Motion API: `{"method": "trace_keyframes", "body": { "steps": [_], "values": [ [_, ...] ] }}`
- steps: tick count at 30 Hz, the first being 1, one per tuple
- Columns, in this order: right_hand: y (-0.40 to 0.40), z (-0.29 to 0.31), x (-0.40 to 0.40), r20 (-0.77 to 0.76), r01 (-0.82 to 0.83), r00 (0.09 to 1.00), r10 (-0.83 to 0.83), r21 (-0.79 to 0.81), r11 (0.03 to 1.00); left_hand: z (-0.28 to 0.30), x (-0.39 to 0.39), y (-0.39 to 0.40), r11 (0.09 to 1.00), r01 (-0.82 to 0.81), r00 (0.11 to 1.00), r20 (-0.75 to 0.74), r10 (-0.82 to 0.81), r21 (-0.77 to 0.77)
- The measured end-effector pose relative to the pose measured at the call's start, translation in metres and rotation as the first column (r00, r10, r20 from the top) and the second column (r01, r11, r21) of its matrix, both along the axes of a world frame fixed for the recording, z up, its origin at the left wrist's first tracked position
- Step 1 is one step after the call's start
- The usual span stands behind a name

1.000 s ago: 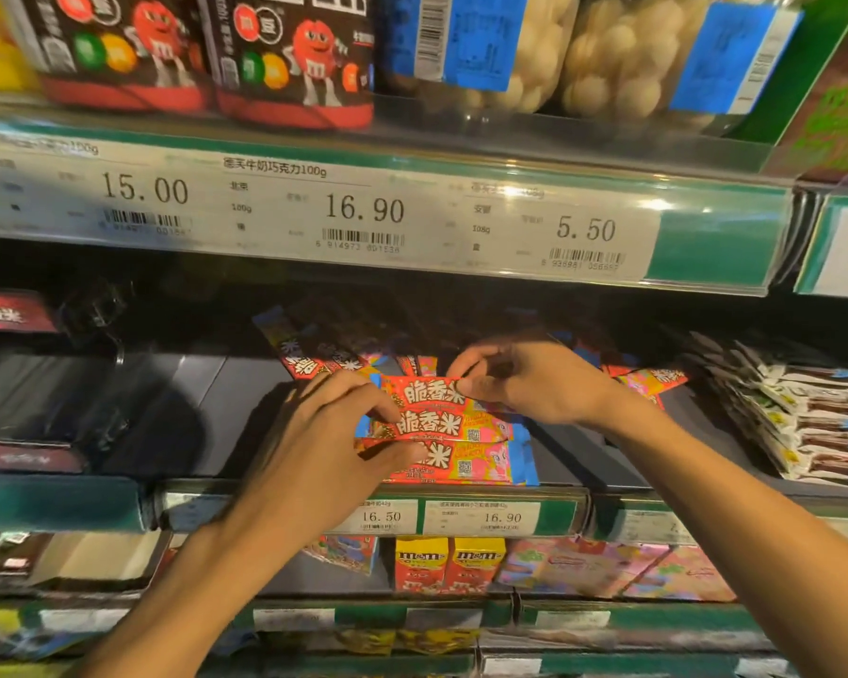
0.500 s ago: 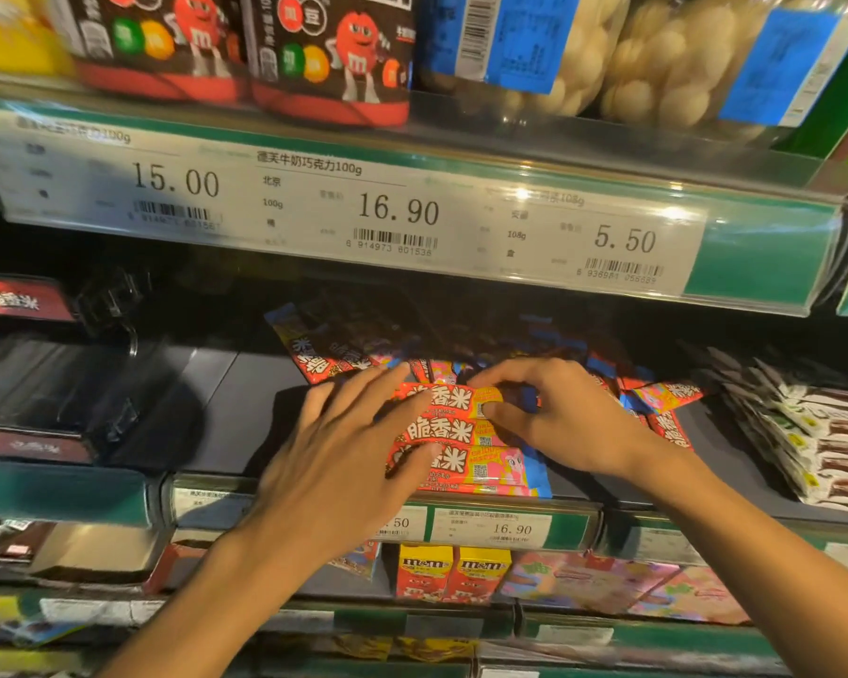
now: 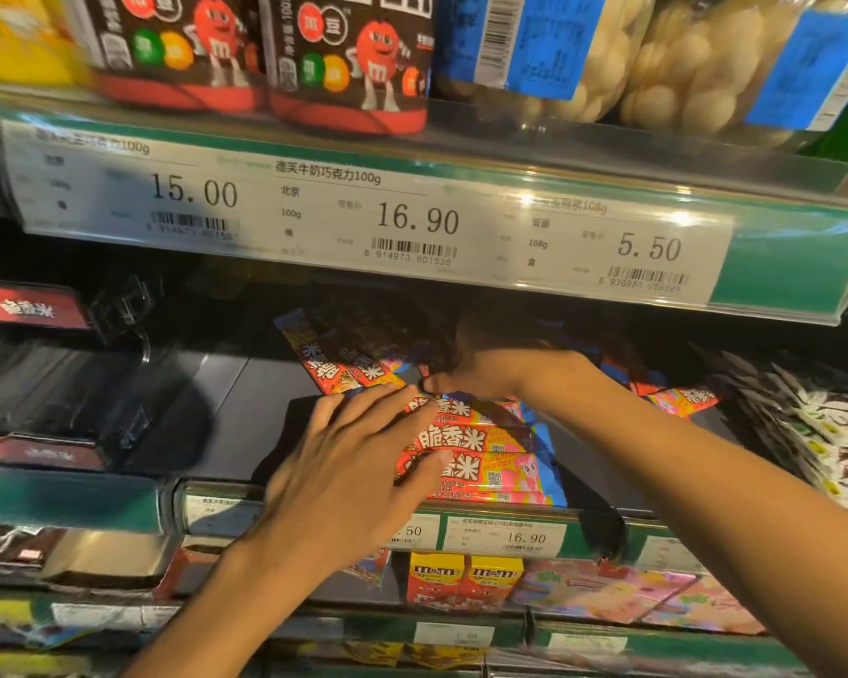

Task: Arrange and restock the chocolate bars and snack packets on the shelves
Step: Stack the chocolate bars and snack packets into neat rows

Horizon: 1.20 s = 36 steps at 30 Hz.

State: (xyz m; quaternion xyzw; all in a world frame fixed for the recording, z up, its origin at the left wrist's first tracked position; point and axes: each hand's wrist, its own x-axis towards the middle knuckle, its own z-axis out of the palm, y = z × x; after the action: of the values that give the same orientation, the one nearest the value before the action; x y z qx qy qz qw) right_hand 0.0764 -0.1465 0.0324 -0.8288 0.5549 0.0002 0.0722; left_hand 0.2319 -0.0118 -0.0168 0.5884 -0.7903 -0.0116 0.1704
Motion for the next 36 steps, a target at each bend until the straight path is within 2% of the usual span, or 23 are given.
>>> {"method": "trace_keyframes", "body": {
  "steps": [7,11,14,18,21,24,26,28,31,36],
  "values": [
    [0.001,0.005,-0.003,0.055,0.074,0.996,-0.074,0.017,0.997,0.001,0.002,0.003,0.999,-0.014,1.000,-0.005,0.014,0.033],
    [0.028,0.020,-0.022,0.090,0.075,0.994,-0.066,-0.099,0.992,0.001,0.002,0.003,0.999,-0.023,0.999,-0.035,0.025,0.046],
    [0.056,0.024,-0.037,0.069,0.022,0.998,-0.005,-0.246,0.969,0.000,0.001,0.003,0.998,-0.040,0.997,-0.063,0.043,0.056],
    [0.071,0.013,-0.058,-0.015,-0.105,0.994,0.111,-0.475,0.874,0.000,-0.001,0.004,0.996,-0.048,0.996,-0.070,0.053,0.075],
    [0.078,0.002,-0.076,0.061,-0.150,0.971,0.232,-0.604,0.783,0.001,-0.001,0.004,0.996,-0.053,0.996,-0.066,0.058,0.072],
    [0.083,-0.010,-0.091,0.045,-0.223,0.939,0.341,-0.676,0.703,0.000,-0.001,0.005,0.996,-0.067,0.995,-0.069,0.071,0.054],
    [0.084,-0.018,-0.097,0.056,-0.254,0.915,0.400,-0.690,0.678,-0.002,-0.001,0.004,0.998,-0.068,0.994,-0.082,0.069,0.012],
    [0.084,-0.023,-0.100,0.111,-0.292,0.875,0.472,-0.656,0.696,-0.003,-0.001,0.003,0.995,-0.083,0.988,-0.137,0.075,-0.055],
    [0.083,-0.030,-0.102,0.191,-0.338,0.826,0.530,-0.584,0.738,0.000,-0.001,0.005,0.993,-0.117,0.974,-0.200,0.108,-0.034],
    [0.079,-0.035,-0.107,0.315,-0.341,0.785,0.534,-0.500,0.796,-0.003,-0.001,0.003,0.995,-0.068,0.992,-0.110,0.060,-0.070]
  ]
}}
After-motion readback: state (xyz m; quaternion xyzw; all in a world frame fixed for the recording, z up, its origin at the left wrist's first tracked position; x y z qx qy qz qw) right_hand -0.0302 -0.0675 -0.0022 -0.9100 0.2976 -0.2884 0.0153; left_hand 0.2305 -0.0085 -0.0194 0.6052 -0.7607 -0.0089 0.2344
